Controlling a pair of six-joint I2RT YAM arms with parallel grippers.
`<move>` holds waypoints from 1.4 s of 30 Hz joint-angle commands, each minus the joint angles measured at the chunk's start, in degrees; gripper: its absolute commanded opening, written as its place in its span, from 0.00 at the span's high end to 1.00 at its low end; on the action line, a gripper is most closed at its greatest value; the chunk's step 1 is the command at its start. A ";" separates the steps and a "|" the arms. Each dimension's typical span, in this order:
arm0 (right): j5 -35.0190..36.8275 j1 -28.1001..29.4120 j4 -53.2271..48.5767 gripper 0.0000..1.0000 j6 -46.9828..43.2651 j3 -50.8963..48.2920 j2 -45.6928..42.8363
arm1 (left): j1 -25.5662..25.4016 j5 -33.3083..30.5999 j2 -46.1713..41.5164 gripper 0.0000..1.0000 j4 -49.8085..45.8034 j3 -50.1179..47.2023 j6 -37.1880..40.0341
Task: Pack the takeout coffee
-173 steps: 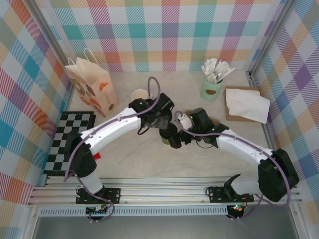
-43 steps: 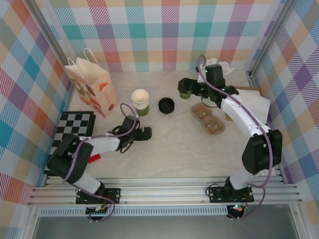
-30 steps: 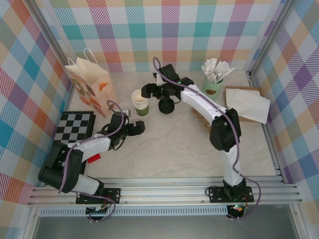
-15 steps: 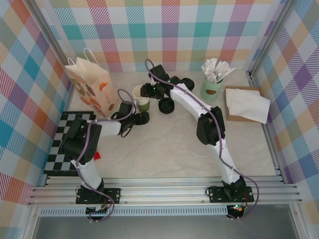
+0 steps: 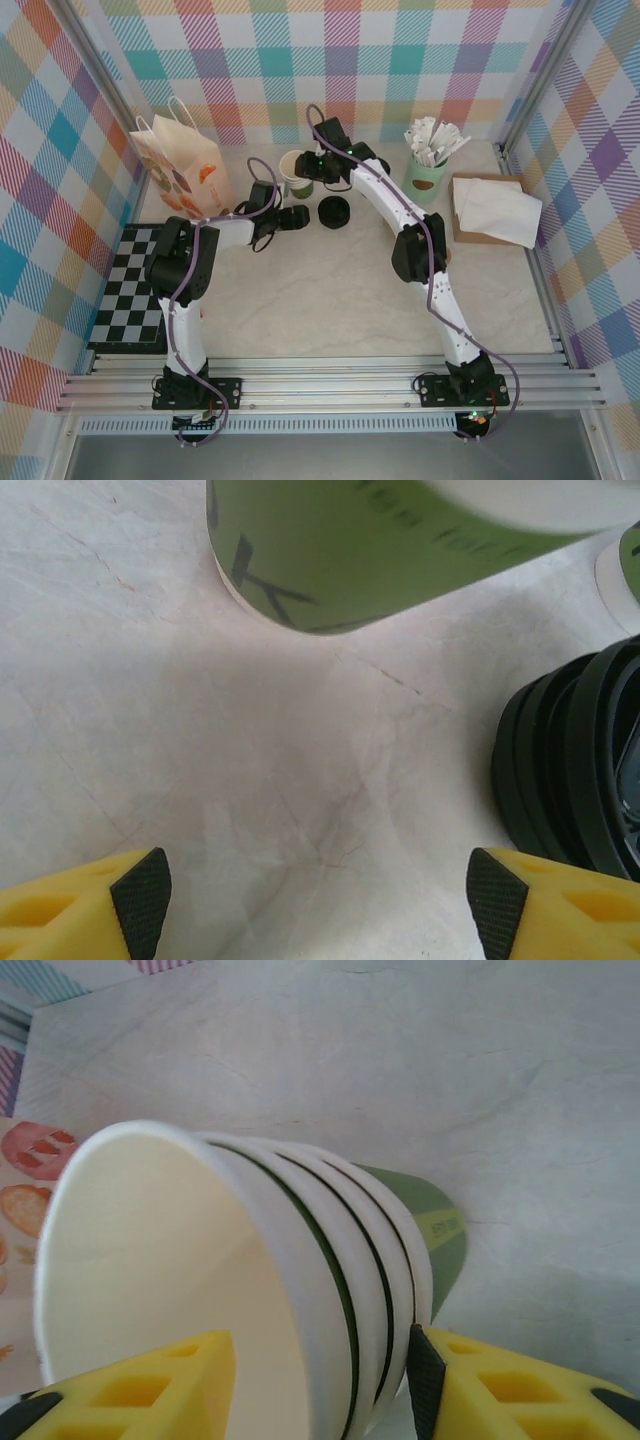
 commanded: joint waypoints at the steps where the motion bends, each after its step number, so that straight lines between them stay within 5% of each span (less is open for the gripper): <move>1: -0.79 -0.74 -2.15 0.49 0.07 1.45 1.20 | 0.94 2.30 -1.95 0.20 -3.13 0.26 1.32; 25: -1.93 -2.07 1.35 0.28 1.49 6.22 -0.86 | 0.93 3.87 -1.43 0.13 -11.14 8.12 1.45; 31: -3.19 -2.08 -0.98 0.14 -2.09 6.26 -6.05 | 0.58 5.54 -14.71 0.10 -11.92 -2.31 -4.98; 36: -4.62 -1.09 -1.78 0.00 -7.72 2.47 -14.57 | 0.39 -5.56 -38.49 0.00 -32.03 -10.97 -10.73; 42: -3.44 -0.67 5.18 0.00 -10.54 -15.54 -28.56 | 5.57 -20.06 -52.88 0.00 -61.80 2.66 -10.70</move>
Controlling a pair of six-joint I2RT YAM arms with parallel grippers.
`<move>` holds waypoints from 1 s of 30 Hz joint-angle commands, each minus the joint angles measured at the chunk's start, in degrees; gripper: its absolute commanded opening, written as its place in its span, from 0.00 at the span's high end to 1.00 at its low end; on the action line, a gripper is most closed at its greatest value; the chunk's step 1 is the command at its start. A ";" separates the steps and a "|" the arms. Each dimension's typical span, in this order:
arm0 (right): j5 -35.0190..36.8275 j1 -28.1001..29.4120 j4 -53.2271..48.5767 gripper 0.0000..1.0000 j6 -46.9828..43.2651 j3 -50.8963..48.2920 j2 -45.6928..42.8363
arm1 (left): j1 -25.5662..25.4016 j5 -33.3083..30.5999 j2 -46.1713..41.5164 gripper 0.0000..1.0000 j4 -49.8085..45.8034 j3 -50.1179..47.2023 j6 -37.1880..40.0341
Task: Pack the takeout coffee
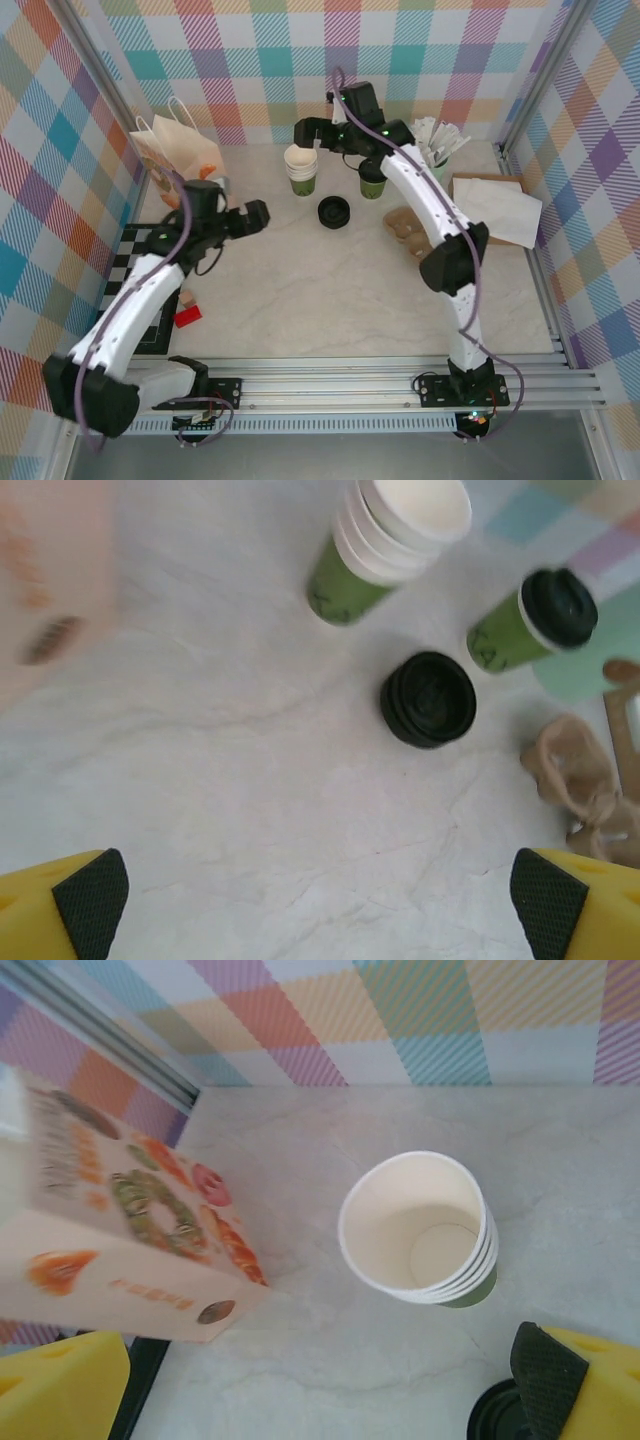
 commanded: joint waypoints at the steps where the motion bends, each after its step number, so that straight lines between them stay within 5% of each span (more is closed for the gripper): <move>1: 0.69 0.37 5.56 0.00 -3.45 -9.51 -8.37 | 5.31 -10.24 -1.63 0.00 -20.63 9.26 -1.65; 5: 5.10 0.31 12.86 0.00 -4.91 -25.73 -17.58 | 11.04 -11.18 3.65 0.00 -23.64 21.33 -2.24; 13: 10.17 -1.79 13.48 0.00 -3.93 -43.01 -29.38 | 19.97 -9.05 20.71 0.00 -18.77 32.95 -8.76; 24: 14.34 -6.17 12.33 0.00 -7.16 -59.97 -42.38 | 24.51 -5.43 32.43 0.03 -14.13 38.74 -11.00; 27: 10.99 -9.19 12.89 0.00 -7.29 -63.83 -44.10 | 24.66 -3.93 34.50 0.13 -14.55 39.36 -10.60; 30: 9.28 -13.15 9.55 0.00 -6.58 -65.19 -44.23 | 24.66 -3.63 35.70 0.39 -15.27 39.45 -9.54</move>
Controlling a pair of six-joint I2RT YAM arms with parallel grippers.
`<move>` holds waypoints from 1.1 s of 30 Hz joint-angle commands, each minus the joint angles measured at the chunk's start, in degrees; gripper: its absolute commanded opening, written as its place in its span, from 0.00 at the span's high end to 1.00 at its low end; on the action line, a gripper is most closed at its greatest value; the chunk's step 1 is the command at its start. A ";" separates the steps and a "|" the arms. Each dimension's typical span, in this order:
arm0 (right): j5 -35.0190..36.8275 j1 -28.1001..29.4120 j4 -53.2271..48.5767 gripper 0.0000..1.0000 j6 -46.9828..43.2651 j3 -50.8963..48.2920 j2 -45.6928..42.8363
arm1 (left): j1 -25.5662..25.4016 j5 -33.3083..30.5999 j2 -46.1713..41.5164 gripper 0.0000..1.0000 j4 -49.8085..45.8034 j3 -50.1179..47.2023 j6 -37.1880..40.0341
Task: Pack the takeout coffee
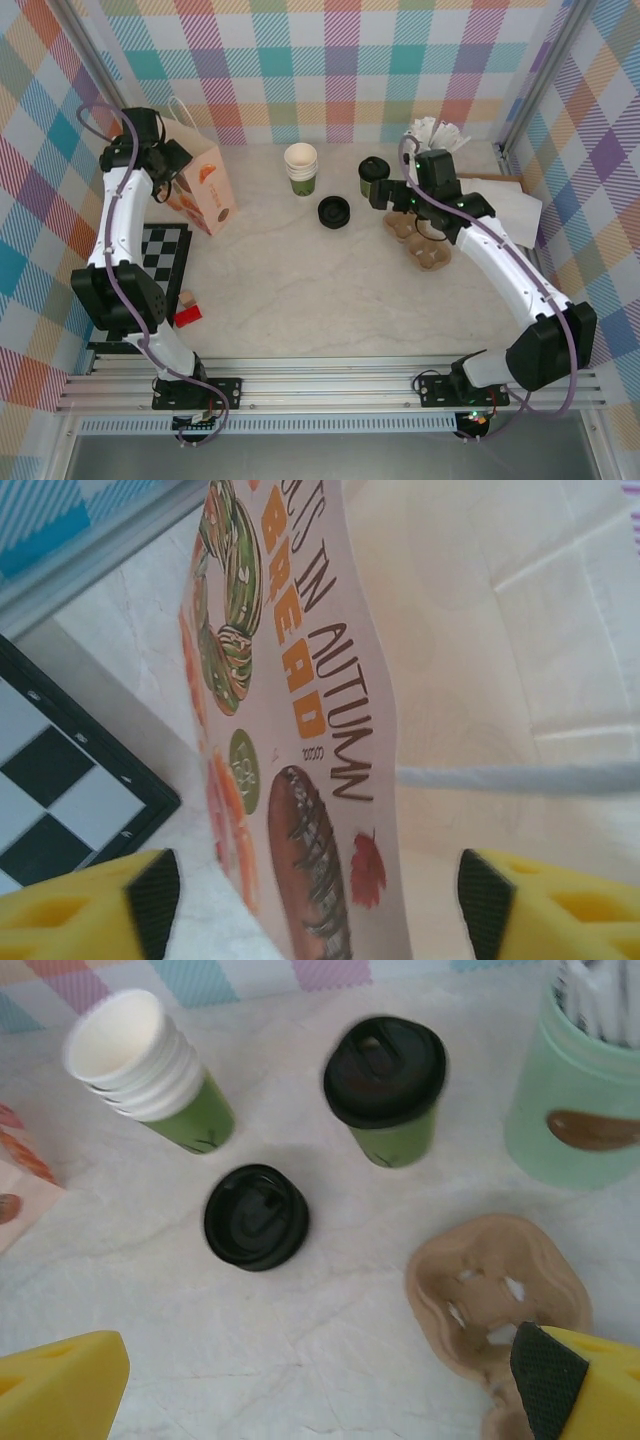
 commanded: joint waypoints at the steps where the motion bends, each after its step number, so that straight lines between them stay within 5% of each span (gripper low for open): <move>1: -1.77 -4.21 -3.78 0.00 0.34 -1.85 -0.17 | 0.67 1.39 1.50 0.48 -0.57 1.00 0.87; 8: -5.73 -14.51 -8.50 0.00 11.78 -10.55 0.39 | 0.60 1.36 -3.58 0.92 -1.69 -3.57 6.38; 11: -5.22 -16.11 -7.88 0.00 15.66 -13.31 2.33 | 0.52 2.60 -7.41 0.98 -3.45 -6.23 10.45; 18: -5.14 -15.23 -8.81 0.02 24.72 -10.81 10.11 | -2.14 14.74 -19.76 0.99 -7.86 -14.49 21.09; 24: -2.34 -12.91 -10.39 0.18 33.26 -5.69 16.52 | -7.89 27.16 -29.39 0.95 -11.03 -20.88 30.74; 33: 2.46 -10.00 -11.88 0.23 37.82 3.96 27.24 | -19.84 34.34 -26.87 0.95 -12.13 -20.20 40.66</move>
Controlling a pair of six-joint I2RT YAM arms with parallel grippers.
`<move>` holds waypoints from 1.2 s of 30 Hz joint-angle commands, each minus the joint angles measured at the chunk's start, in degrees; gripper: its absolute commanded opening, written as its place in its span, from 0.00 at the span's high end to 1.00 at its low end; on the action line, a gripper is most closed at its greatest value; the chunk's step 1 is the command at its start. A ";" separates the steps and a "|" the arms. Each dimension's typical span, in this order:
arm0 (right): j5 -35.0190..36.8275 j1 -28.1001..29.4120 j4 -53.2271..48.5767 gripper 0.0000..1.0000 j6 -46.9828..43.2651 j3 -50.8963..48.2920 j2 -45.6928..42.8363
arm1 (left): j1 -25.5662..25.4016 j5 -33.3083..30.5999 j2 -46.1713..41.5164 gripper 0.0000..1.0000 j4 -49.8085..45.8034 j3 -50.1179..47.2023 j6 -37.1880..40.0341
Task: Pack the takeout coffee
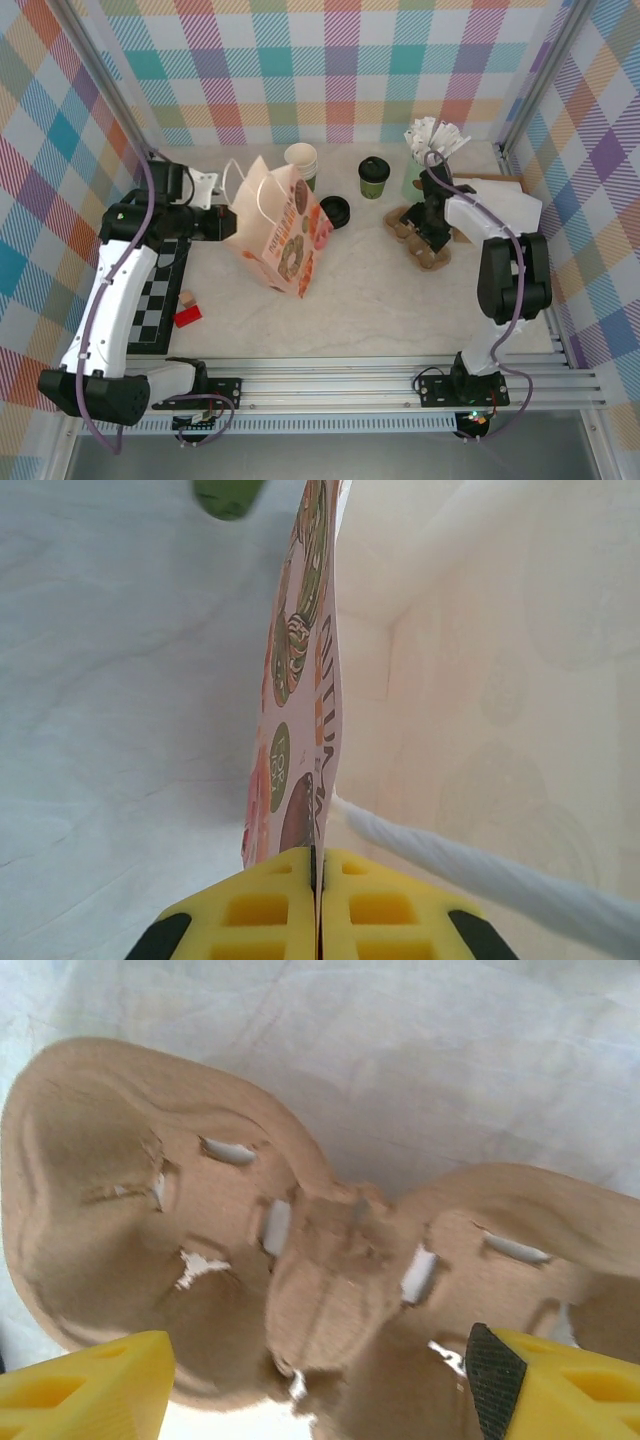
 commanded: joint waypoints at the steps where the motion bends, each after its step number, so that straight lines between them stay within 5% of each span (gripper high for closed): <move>1: 2.28 0.76 -1.86 0.25 4.03 2.68 3.86 | -4.20 3.71 3.24 0.96 -1.62 1.57 6.28; 12: 7.53 3.83 -2.54 0.45 7.69 4.60 12.16 | -12.65 3.13 9.22 0.95 -0.91 4.93 15.71; 16: 8.69 3.82 -1.02 0.58 5.99 0.77 8.39 | -12.65 3.35 11.45 0.81 -1.35 5.94 16.10; 22: 10.80 3.87 1.70 0.98 1.54 -5.53 -2.26 | -12.66 2.80 11.86 0.67 -1.15 6.57 15.21; 31: 6.42 4.48 4.93 1.00 -15.87 -6.65 -21.92 | -11.65 0.96 5.12 0.36 3.69 4.12 11.40; 36: -9.89 4.48 4.01 1.00 -30.16 0.93 -29.19 | -10.98 3.73 3.59 0.20 9.32 3.05 9.38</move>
